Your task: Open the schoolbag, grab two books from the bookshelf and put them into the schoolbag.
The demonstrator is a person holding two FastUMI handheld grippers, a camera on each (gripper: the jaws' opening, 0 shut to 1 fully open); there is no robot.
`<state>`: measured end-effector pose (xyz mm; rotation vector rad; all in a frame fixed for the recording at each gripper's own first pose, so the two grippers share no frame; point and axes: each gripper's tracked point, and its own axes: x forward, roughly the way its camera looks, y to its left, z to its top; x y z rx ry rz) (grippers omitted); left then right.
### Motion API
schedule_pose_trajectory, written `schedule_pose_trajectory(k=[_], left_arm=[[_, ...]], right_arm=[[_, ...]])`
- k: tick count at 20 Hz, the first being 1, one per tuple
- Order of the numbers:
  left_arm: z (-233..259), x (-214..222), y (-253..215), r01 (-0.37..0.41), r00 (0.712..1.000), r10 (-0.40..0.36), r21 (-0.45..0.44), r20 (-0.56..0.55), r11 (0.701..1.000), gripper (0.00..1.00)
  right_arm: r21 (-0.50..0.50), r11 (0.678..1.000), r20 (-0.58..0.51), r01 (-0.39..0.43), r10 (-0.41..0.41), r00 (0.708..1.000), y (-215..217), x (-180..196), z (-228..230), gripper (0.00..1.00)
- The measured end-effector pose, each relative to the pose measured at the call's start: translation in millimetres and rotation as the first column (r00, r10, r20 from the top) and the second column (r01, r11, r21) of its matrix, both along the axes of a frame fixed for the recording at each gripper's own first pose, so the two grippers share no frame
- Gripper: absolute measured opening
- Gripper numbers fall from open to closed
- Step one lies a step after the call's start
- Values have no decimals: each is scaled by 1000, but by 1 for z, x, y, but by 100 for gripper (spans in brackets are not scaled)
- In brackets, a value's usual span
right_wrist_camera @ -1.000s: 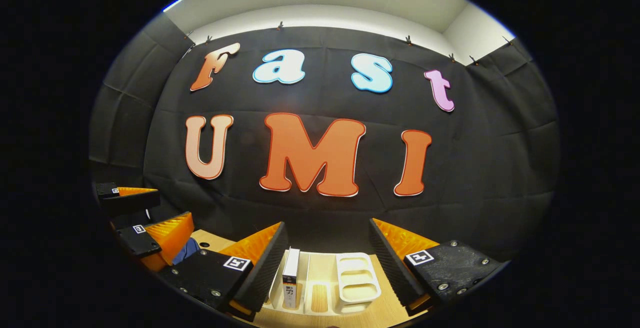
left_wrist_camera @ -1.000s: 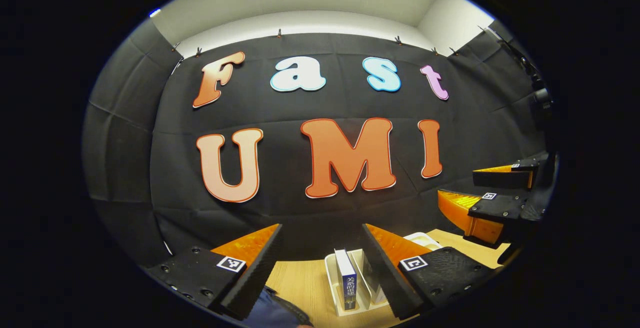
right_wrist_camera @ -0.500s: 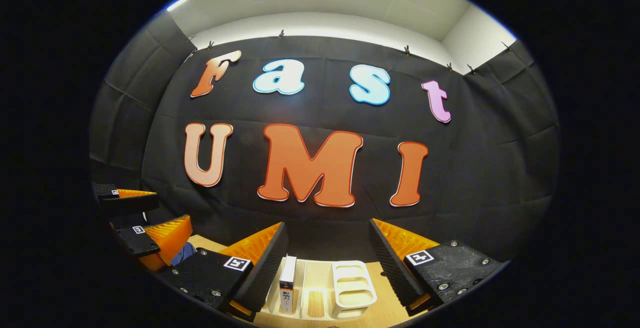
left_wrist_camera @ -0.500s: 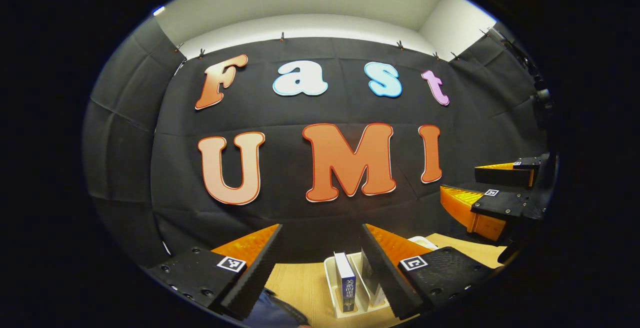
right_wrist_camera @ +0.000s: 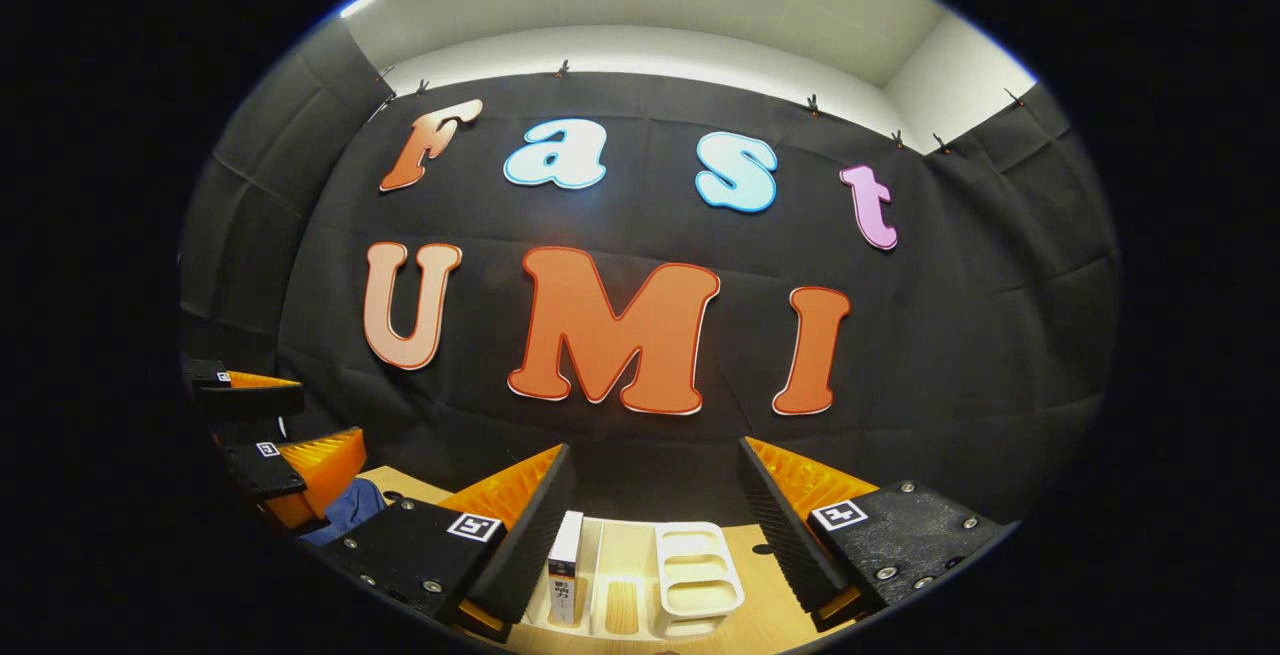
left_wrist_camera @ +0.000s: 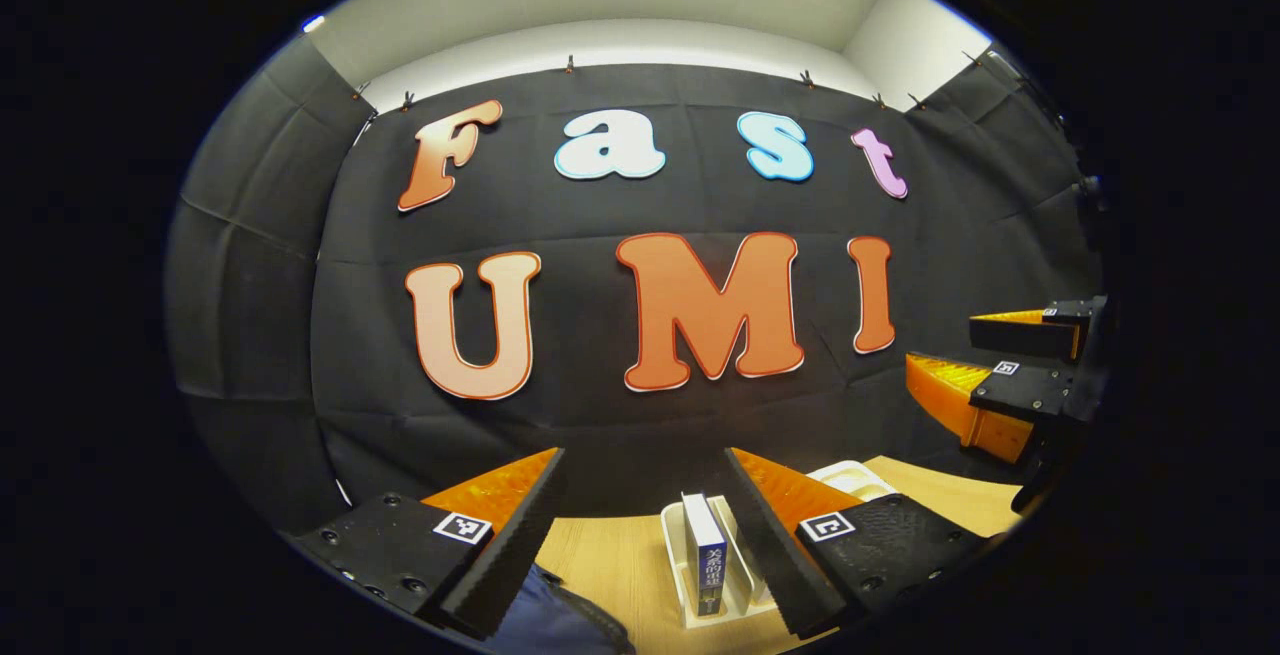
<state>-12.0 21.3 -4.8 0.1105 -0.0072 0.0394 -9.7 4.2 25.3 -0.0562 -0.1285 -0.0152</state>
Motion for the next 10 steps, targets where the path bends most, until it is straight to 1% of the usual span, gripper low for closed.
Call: schedule_pose_trajectory(k=[4, 5, 6, 8, 10], left_arm=[[-23, -3, 9, -16, 998, 17, 18, -66, 1000, 96], [-26, -3, 10, -21, 997, 23, 19, -74, 1000, 99], [-30, -4, 12, -24, 996, 26, 20, -82, 1000, 96], [-42, -4, 17, -38, 993, 42, 35, -113, 999, 96], [-72, -4, 26, -47, 981, 56, 56, -185, 997, 96]], right_arm=[[23, 999, -28, 24, -23, 999, -11, 4, -9, 97], [26, 999, -35, 28, -27, 999, -12, 4, -12, 97], [28, 999, -42, 27, -26, 999, -12, 4, -14, 97], [24, 999, -57, 27, -26, 998, -13, 6, -20, 97], [21, 999, -74, 28, -26, 997, -14, 9, -26, 97]])
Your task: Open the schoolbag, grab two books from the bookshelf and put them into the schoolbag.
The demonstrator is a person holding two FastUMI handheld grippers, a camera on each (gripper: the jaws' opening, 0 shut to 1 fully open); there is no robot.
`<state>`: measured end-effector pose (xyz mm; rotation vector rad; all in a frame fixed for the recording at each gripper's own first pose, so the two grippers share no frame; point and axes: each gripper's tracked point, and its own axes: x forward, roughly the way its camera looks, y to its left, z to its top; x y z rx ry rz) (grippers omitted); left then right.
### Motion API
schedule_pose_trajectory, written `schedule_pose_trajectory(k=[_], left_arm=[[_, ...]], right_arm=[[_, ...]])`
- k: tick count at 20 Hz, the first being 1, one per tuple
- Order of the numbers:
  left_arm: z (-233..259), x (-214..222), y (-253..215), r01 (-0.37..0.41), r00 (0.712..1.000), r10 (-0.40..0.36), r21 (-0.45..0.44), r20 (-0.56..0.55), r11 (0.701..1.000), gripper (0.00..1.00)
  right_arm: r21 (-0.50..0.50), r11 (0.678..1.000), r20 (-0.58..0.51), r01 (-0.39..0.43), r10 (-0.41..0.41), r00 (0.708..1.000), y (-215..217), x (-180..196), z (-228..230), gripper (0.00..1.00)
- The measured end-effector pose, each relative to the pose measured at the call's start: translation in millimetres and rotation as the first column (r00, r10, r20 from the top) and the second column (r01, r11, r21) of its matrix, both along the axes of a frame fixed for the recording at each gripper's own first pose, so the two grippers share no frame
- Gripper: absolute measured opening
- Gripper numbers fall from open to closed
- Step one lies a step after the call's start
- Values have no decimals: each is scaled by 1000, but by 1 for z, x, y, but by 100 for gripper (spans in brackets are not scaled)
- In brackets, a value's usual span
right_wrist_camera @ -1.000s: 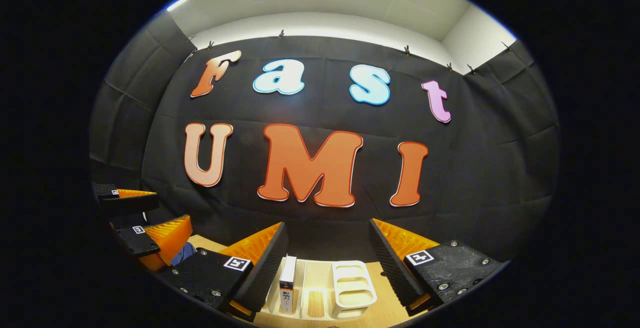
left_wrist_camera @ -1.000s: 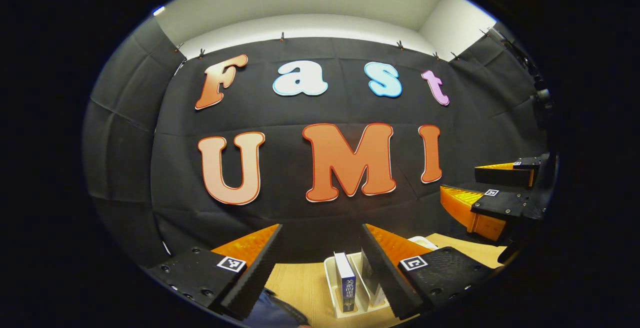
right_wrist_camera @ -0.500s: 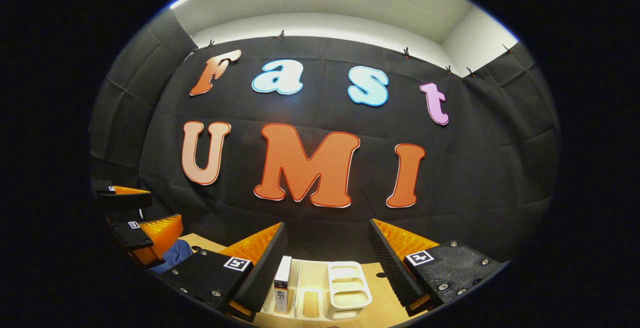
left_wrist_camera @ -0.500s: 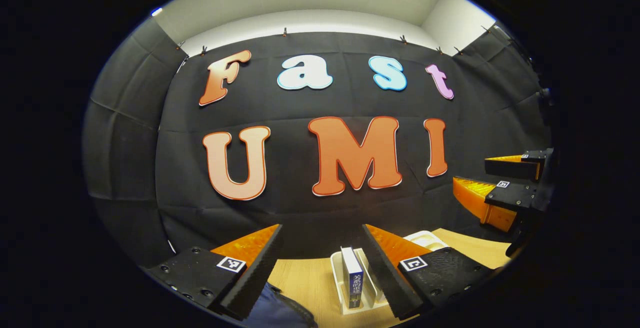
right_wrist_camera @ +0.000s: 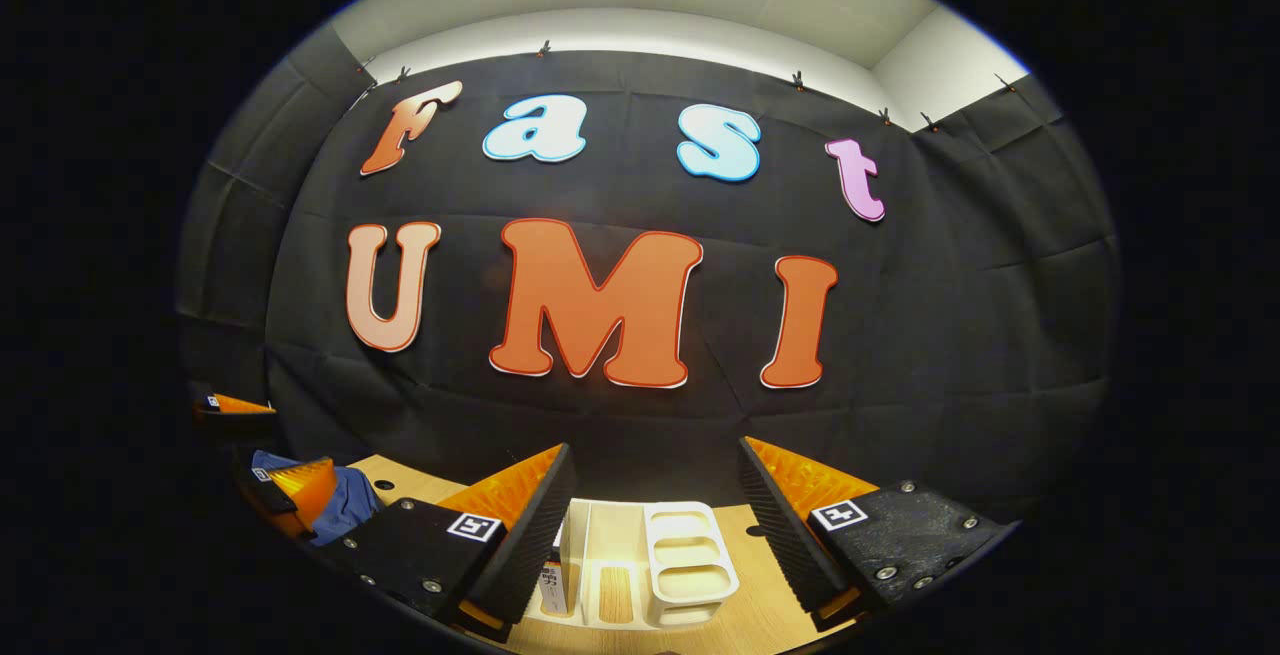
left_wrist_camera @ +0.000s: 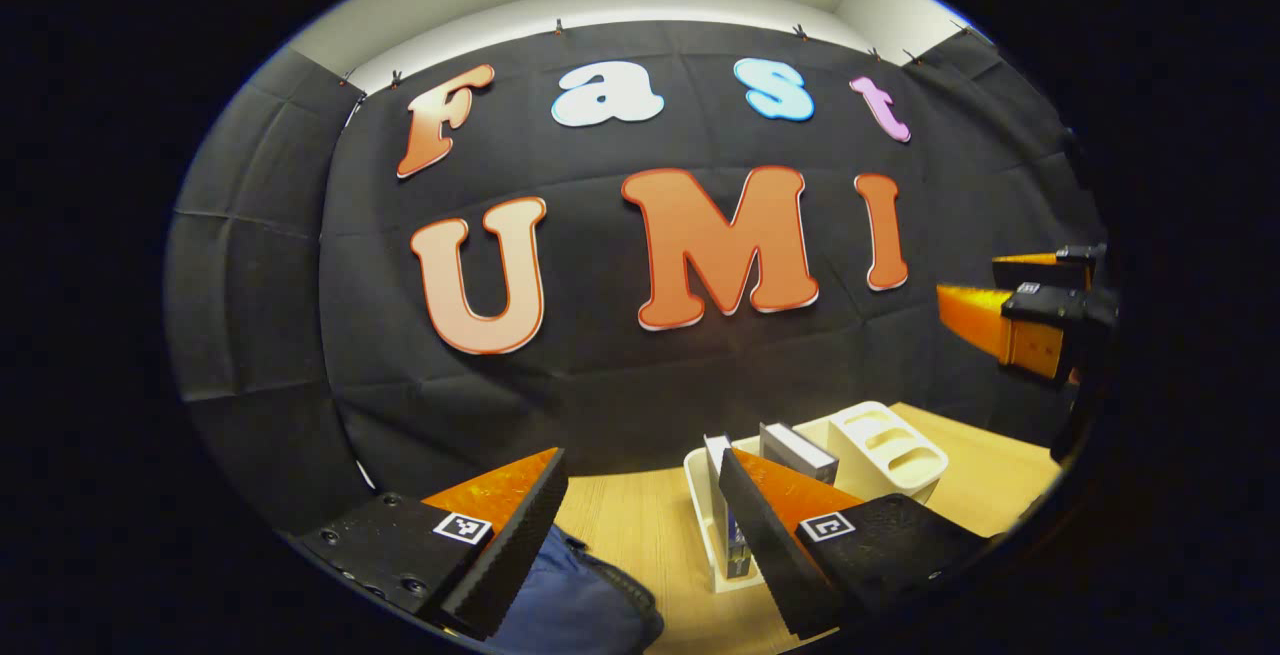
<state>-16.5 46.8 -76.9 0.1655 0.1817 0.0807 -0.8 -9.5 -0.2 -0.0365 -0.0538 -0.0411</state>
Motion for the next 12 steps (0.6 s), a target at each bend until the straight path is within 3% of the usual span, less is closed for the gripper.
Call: schedule_pose_trajectory(k=[3, 6, 12], left_arm=[[-73, -9, 19, -17, 978, 21, 20, -206, 1000, 95], [-138, -29, 40, -33, 915, 62, 80, -399, 996, 96], [-195, -64, 48, 40, 837, 90, 224, -539, 974, 98]], right_arm=[[14, 1000, -34, 10, -9, 999, -9, 2, -12, 97], [19, 999, -66, 30, -29, 997, -18, 5, -21, 97], [5, 999, -107, 52, -51, 993, -32, 9, -38, 97]])
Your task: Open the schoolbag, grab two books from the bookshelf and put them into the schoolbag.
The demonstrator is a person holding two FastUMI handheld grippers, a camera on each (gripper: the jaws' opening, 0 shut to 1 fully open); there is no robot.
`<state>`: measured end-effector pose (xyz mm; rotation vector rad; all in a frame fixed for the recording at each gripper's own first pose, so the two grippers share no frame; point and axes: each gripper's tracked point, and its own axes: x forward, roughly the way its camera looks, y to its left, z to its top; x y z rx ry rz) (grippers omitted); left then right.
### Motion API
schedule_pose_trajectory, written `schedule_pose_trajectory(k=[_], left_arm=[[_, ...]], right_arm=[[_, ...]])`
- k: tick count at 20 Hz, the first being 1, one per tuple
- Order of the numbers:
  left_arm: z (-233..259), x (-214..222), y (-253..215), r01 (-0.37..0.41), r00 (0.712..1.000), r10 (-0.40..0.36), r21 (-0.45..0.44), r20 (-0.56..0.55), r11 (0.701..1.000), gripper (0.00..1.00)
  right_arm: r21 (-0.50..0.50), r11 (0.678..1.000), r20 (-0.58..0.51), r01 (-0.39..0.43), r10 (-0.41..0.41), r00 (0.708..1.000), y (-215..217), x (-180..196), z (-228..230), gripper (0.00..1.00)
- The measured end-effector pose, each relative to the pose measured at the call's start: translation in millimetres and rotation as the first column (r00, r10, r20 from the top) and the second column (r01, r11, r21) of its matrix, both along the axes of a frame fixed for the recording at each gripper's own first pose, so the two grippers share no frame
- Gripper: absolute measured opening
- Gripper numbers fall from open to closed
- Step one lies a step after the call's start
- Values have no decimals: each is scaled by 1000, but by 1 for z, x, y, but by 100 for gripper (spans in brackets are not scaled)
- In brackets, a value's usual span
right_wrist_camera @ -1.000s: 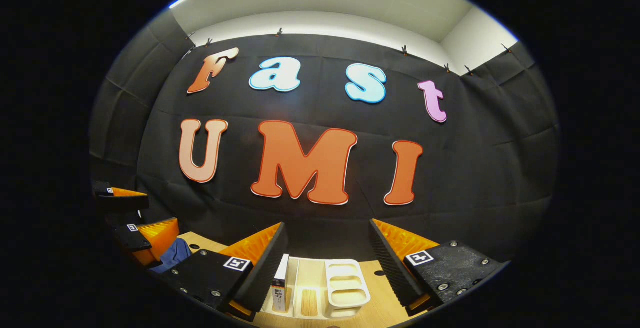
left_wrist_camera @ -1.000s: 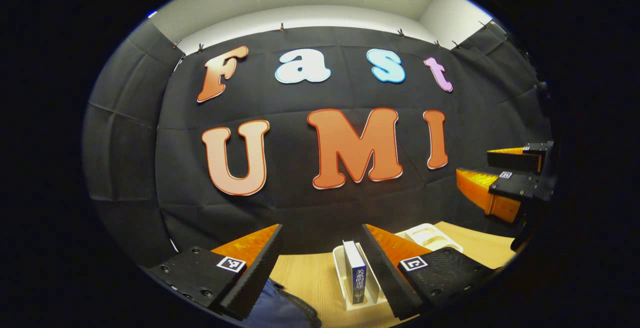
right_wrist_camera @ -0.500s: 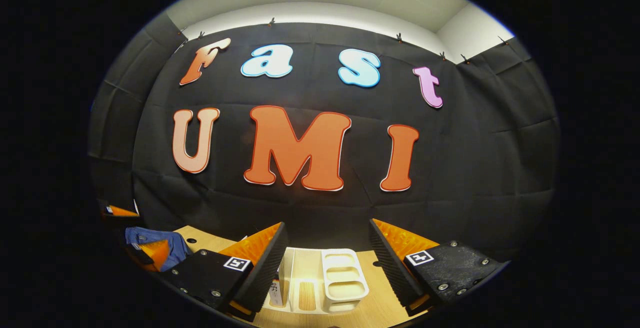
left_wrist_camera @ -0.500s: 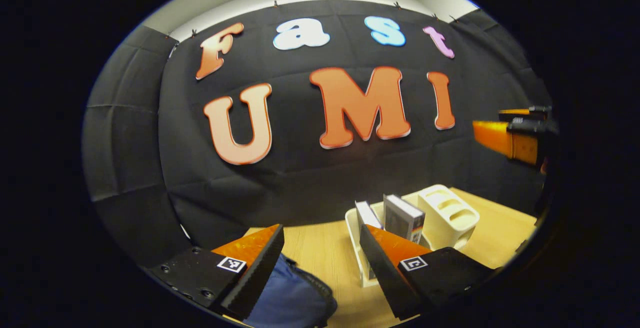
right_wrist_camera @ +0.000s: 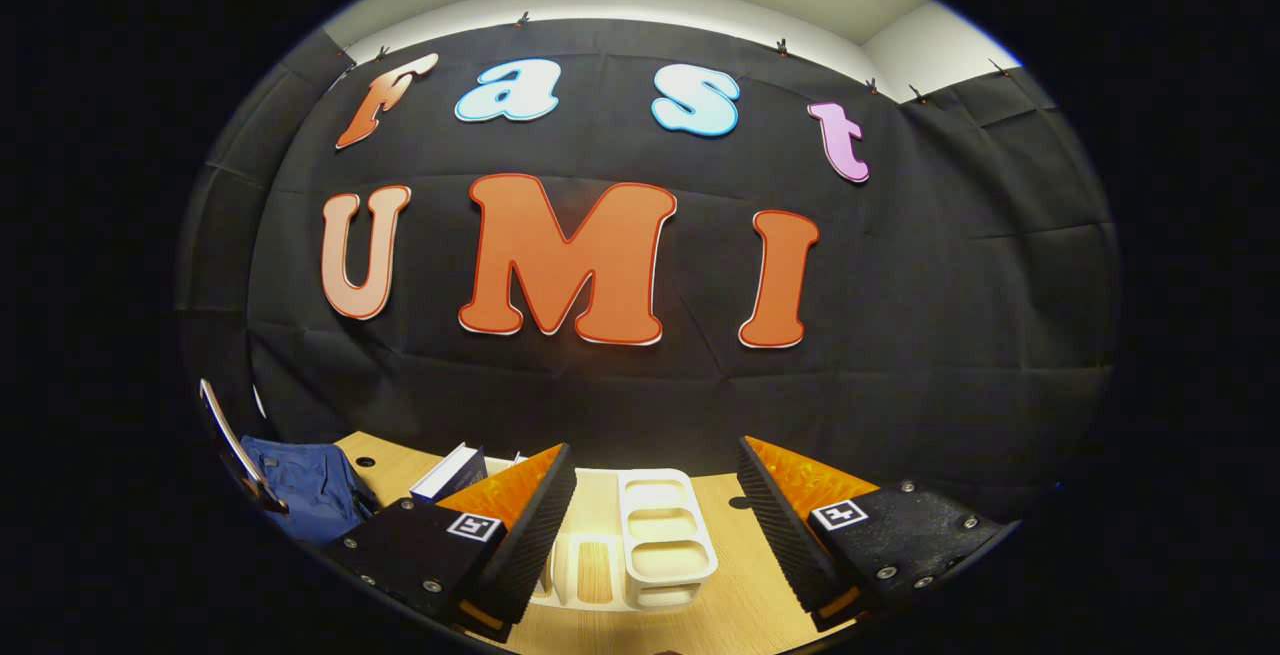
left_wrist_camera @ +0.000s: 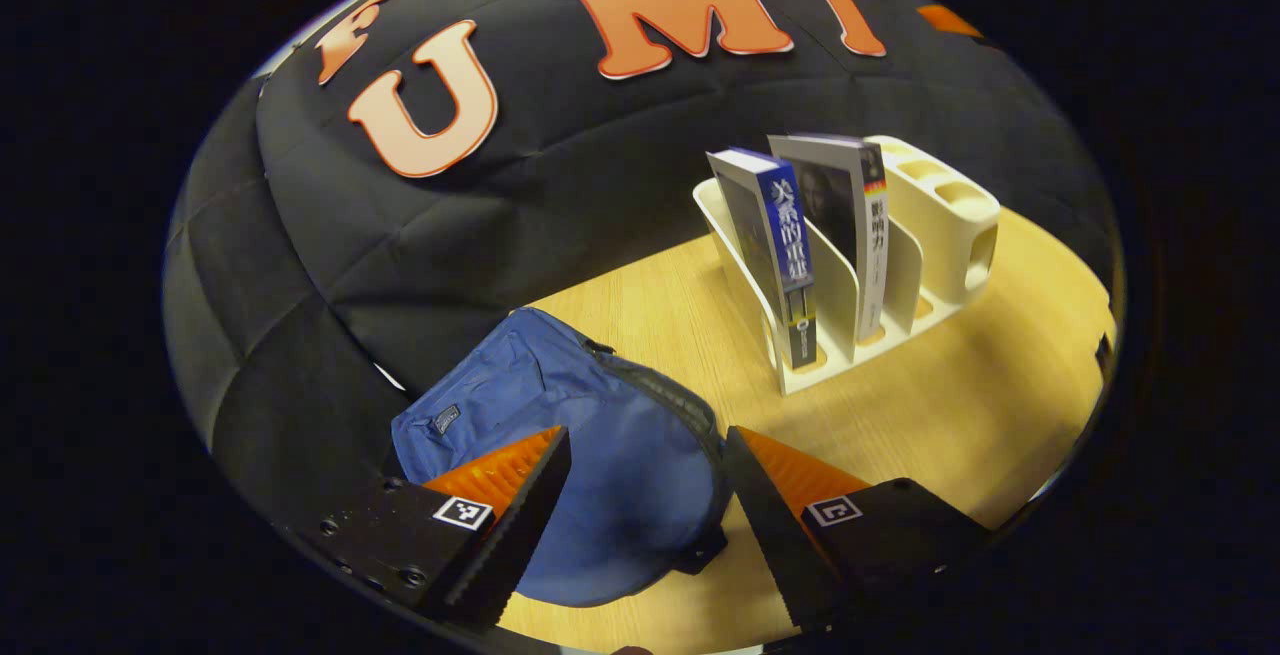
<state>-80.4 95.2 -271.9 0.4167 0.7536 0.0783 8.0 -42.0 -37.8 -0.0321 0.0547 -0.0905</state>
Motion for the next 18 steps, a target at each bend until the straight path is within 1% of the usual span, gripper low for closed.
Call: schedule_pose_trajectory(k=[3, 6, 9, 11, 14, 15, 16, 17, 18], left_arm=[[-27, -14, -2, 42, 997, -36, 77, -73, 996, 97], [-60, -33, -3, 68, 985, -48, 111, -168, 992, 98], [-74, -45, 8, 91, 973, -46, 194, -227, 977, 98], [-82, -48, 17, 102, 969, -41, 242, -244, 965, 96], [-86, -53, 29, 98, 964, -15, 302, -265, 948, 95], [-83, -52, 33, 95, 965, -10, 316, -262, 944, 92], [-84, -50, 32, 101, 965, -17, 309, -262, 946, 76], [-88, -50, 33, 100, 963, -17, 301, -269, 948, 76], [-93, -51, 31, 102, 961, -17, 295, -276, 950, 71]], right_arm=[[-15, 1000, -19, 6, -7, 1000, -4, 1, -8, 96], [-27, 1000, -42, 13, -14, 999, -9, 1, -18, 96], [-32, 999, -70, 24, -26, 997, -13, 0, -28, 97], [-32, 999, -78, 27, -30, 996, -15, -1, -32, 97], [-40, 999, -84, 24, -28, 996, -13, 0, -33, 97], [-43, 999, -84, 22, -26, 996, -13, 0, -34, 97], [-44, 999, -85, 19, -23, 996, -12, 1, -34, 97], [-46, 999, -87, 16, -20, 996, -10, 1, -35, 97], [-47, 999, -88, 13, -17, 996, -8, 1, -35, 97]])
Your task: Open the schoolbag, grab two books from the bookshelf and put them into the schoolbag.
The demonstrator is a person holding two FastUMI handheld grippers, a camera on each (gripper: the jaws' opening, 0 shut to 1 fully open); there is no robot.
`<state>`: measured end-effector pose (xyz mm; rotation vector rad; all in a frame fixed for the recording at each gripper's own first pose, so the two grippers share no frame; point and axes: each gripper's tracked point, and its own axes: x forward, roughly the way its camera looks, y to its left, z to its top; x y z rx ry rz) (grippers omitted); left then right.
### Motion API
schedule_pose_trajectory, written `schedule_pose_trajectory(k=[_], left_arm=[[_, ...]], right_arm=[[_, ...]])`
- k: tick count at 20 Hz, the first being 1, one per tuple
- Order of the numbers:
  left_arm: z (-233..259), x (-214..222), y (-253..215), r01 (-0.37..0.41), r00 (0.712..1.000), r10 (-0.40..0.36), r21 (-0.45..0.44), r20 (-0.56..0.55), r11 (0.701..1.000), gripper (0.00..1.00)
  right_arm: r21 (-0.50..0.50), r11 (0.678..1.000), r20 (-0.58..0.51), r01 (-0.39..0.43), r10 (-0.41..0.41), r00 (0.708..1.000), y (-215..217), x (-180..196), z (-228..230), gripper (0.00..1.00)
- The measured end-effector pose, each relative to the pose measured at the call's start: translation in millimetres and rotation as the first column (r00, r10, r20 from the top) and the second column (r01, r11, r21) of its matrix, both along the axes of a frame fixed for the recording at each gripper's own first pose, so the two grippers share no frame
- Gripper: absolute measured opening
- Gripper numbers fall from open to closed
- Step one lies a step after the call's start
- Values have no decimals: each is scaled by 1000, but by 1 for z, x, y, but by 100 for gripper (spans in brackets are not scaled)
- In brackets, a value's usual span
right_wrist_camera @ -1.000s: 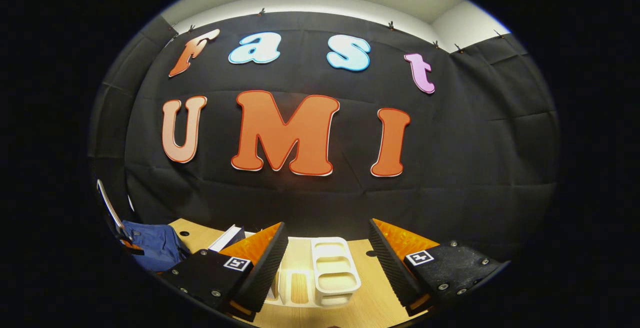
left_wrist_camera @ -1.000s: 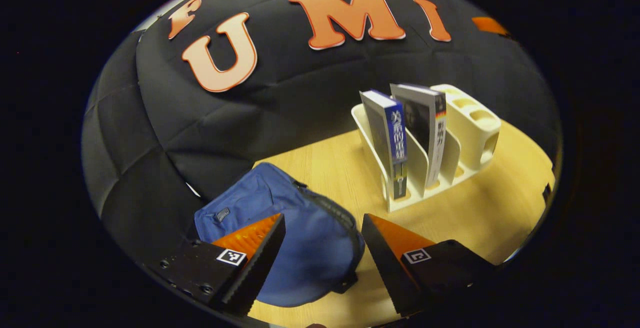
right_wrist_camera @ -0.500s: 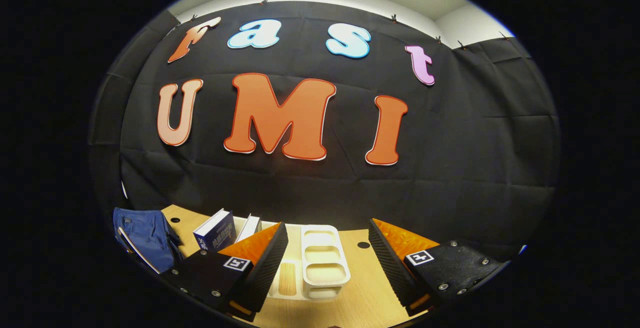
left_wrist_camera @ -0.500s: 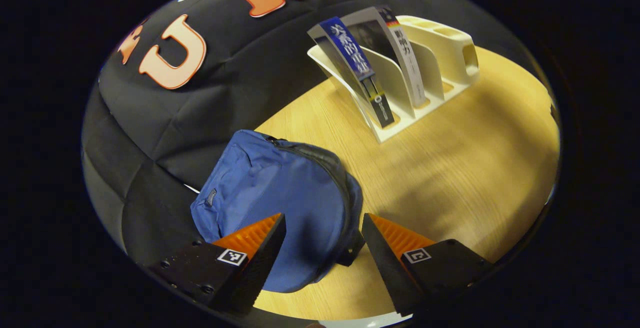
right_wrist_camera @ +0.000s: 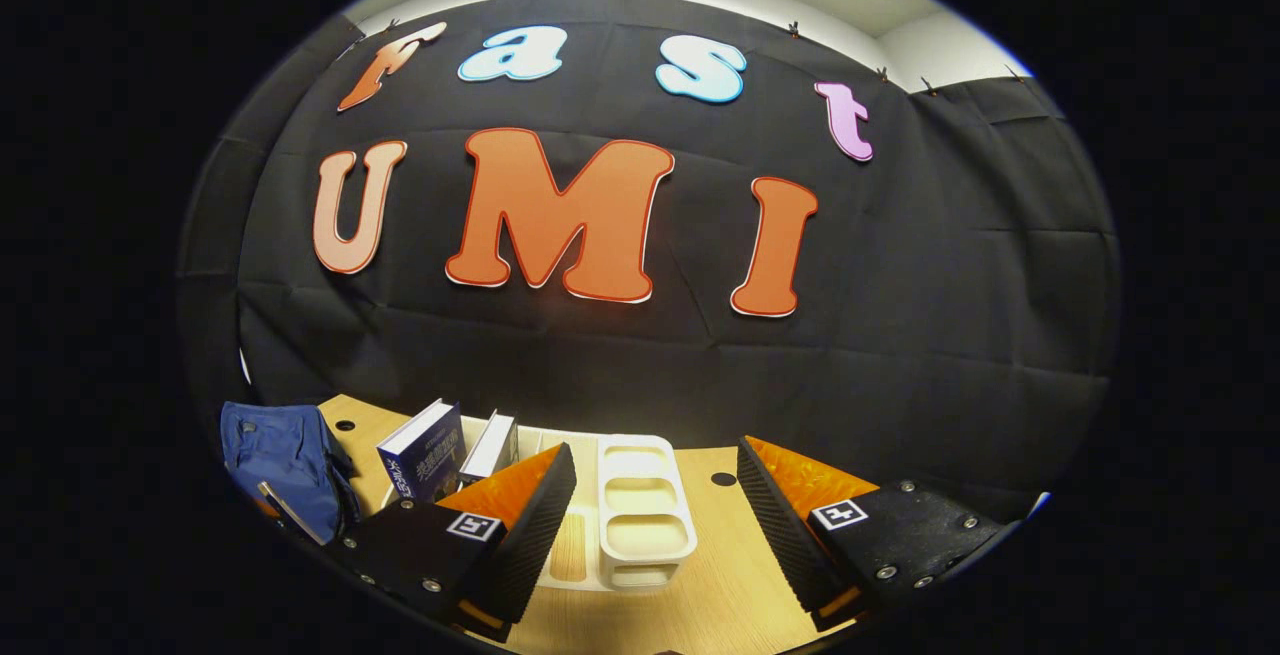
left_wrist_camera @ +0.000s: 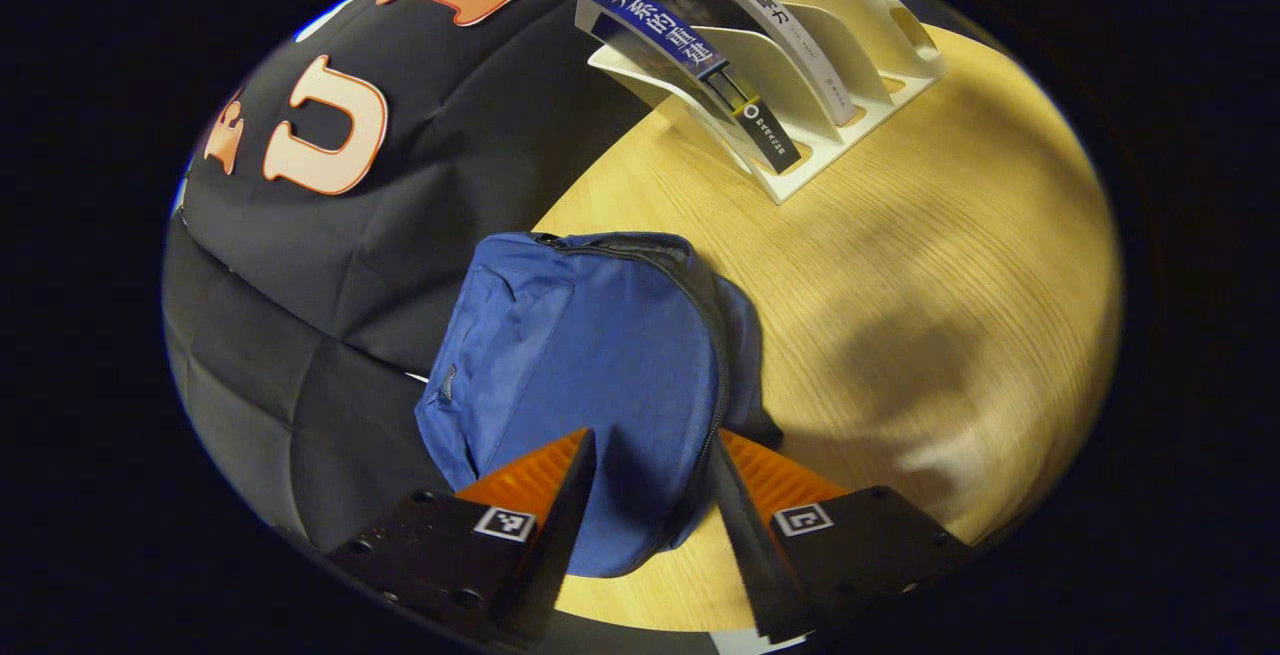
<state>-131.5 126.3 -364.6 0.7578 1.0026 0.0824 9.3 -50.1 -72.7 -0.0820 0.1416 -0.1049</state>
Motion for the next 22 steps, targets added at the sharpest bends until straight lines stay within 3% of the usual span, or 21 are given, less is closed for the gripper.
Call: schedule_pose_trajectory(k=[2, 5, 7, 15, 22], left_arm=[[1, -1, 0, -2, 1000, 2, 16, -4, 1000, 61], [8, 5, -3, -14, 1000, 15, -16, 15, 1000, 17], [13, 6, -2, -38, 999, 38, -54, 7, 998, 8], [66, 28, 6, -85, 996, 89, -217, 10, 972, 1], [142, 56, 33, -112, 989, 138, -333, 55, 936, 1]], right_arm=[[-2, 1000, -1, -5, 5, 1000, 2, -1, 0, 97], [-5, 1000, 0, -9, 9, 1000, 4, 0, 1, 97], [-2, 1000, -4, -16, 16, 1000, 7, 0, 1, 97], [23, 993, -42, -116, 117, 992, 51, 6, -2, 97], [76, 953, -100, -294, 301, 948, 129, 19, 9, 97]])
